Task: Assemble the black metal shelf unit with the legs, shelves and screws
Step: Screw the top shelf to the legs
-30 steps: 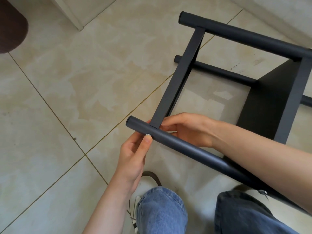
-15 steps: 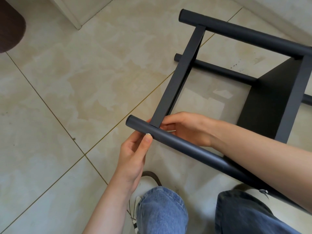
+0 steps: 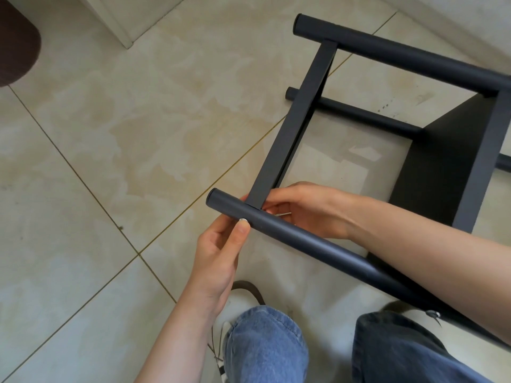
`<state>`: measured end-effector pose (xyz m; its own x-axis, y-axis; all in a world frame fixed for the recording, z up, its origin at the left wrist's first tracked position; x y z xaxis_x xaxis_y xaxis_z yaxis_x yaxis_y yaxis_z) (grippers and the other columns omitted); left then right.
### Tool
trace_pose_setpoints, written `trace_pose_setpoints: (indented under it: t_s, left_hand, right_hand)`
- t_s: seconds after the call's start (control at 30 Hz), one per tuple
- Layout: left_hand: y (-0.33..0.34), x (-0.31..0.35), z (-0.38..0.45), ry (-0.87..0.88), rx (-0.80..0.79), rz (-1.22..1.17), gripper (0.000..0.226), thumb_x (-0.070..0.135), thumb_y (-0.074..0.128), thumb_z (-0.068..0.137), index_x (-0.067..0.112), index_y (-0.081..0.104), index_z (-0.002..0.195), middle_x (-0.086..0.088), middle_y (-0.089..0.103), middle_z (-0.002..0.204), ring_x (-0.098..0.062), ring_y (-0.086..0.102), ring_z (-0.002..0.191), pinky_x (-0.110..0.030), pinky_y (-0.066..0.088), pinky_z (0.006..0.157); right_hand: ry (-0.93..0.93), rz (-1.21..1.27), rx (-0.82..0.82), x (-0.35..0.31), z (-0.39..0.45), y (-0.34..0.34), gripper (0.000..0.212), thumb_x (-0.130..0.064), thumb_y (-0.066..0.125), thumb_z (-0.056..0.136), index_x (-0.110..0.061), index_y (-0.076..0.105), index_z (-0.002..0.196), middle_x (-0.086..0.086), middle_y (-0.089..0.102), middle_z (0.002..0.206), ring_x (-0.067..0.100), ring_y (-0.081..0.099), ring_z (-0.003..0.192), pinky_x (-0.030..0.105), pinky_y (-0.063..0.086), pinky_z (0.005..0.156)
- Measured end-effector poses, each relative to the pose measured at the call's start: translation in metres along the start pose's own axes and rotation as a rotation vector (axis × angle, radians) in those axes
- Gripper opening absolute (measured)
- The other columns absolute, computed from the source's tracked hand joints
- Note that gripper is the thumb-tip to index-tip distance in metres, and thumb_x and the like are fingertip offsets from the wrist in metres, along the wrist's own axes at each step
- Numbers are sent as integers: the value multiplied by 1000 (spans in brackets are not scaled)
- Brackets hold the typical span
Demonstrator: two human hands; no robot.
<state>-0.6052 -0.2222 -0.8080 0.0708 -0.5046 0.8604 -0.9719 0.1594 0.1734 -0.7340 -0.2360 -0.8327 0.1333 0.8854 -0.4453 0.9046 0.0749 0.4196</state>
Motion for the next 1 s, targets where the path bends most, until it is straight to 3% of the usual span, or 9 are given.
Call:
trace_pose_setpoints:
  t_s: [0.17, 0.3, 0.47, 0.53, 0.63, 0.7, 0.83, 1.0]
  left_hand:
    - [0, -2, 0, -6, -6, 4, 48, 46, 68, 77, 22, 68, 119, -3, 73, 120, -20, 61, 125, -45, 38, 116]
    - [0, -2, 0, -12, -3, -1, 50, 46, 69, 77, 20, 67, 120, -3, 73, 120, -21, 61, 125, -45, 38, 116]
    - [0, -1, 0, -17, 4, -16, 71, 65, 83, 65, 22, 69, 119, -4, 72, 122, -22, 60, 127, -45, 37, 116]
    - [1, 0, 0, -10, -5, -18, 67, 63, 83, 67, 23, 70, 118, -4, 72, 122, -22, 61, 126, -45, 37, 116]
    - [2, 1, 0, -11, -15, -6, 52, 57, 79, 72, 27, 72, 115, 0, 73, 120, -18, 61, 125, -45, 37, 117]
    - [2, 1, 0, -17, -7, -10, 60, 64, 82, 66, 29, 73, 114, 1, 73, 121, -17, 61, 125, -45, 37, 116]
    - [3, 2, 0, -15, -8, -30, 59, 66, 83, 65, 31, 75, 112, 0, 72, 123, -19, 60, 127, -44, 37, 116]
    - [2, 1, 0, -6, 6, -41, 52, 58, 83, 70, 28, 75, 112, -3, 72, 122, -22, 61, 126, -43, 39, 115]
  right_hand:
    - [11, 46, -52, 0, -2, 2, 16, -20, 60, 91, -12, 70, 101, 5, 63, 93, 16, 58, 77, 27, 50, 71]
    - [-5, 3, 8, -1, 1, -1, 35, -24, 62, 91, -3, 68, 119, 9, 60, 100, 17, 56, 83, 26, 48, 75]
    - [-7, 43, -54, -2, 0, 0, 36, -19, 59, 92, -3, 65, 123, 8, 61, 109, 21, 55, 95, 27, 50, 78]
    - [-9, 27, -52, -2, 1, -1, 40, -19, 62, 91, -3, 64, 127, 9, 61, 110, 22, 54, 98, 28, 50, 79]
    - [-27, -6, -41, -2, 1, -2, 34, -22, 69, 82, -4, 72, 111, 10, 62, 99, 22, 54, 95, 29, 48, 81]
    - [-35, -5, -27, -3, 2, -4, 22, -21, 69, 82, -7, 74, 99, 9, 64, 95, 22, 54, 93, 29, 47, 82]
    - [-42, 10, -31, -4, 5, -3, 37, -17, 62, 91, -3, 65, 125, 10, 62, 113, 22, 54, 99, 30, 48, 85]
    - [-35, 5, -23, -2, 4, 0, 40, -21, 59, 94, -1, 61, 129, 11, 59, 111, 23, 54, 100, 31, 47, 86]
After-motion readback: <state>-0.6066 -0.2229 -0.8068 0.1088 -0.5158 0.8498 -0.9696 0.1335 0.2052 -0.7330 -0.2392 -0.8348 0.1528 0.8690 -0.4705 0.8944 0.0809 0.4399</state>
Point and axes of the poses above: each hand's wrist, its own z-axis towards the middle knuckle, its own y-axis out of the palm, x = y × z, the point moved 9 cm from there along z, towards the middle knuckle
